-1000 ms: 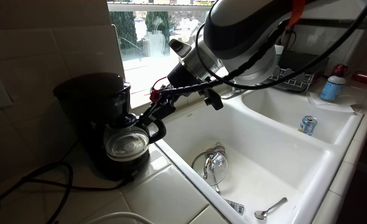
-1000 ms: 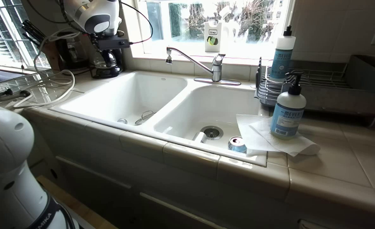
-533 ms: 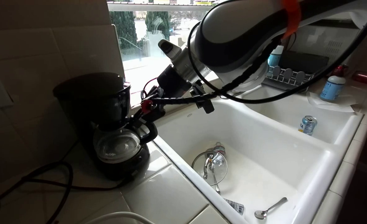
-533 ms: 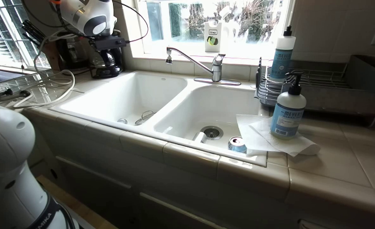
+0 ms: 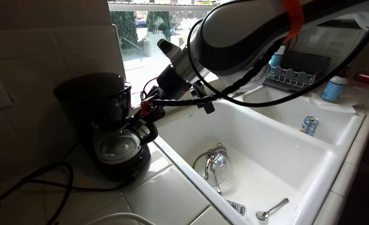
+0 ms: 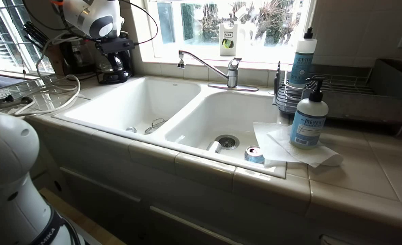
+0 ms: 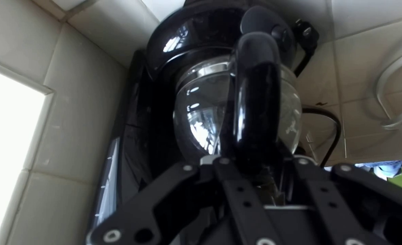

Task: Put the kettle on the coffeemaker

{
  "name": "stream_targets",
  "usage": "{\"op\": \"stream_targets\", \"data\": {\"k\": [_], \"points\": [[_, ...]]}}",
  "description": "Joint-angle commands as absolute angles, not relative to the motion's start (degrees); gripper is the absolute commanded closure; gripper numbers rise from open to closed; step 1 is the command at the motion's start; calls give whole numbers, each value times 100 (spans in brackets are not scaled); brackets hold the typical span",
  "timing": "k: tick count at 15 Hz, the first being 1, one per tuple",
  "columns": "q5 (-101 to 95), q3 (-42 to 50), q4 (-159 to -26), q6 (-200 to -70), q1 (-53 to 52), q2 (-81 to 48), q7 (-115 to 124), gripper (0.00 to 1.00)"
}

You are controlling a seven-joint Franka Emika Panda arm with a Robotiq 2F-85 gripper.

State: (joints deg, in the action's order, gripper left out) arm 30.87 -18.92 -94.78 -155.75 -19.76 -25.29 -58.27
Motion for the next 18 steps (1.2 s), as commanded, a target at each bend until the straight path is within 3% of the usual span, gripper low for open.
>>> {"op": "stream_targets", "data": {"k": [1,18], "points": [[2832,-1654,-9546,-15768,-2149,-2544,-5531,93],[2924,-1520,-9423,-15899,-2280,-2618,-5560,93]]}}
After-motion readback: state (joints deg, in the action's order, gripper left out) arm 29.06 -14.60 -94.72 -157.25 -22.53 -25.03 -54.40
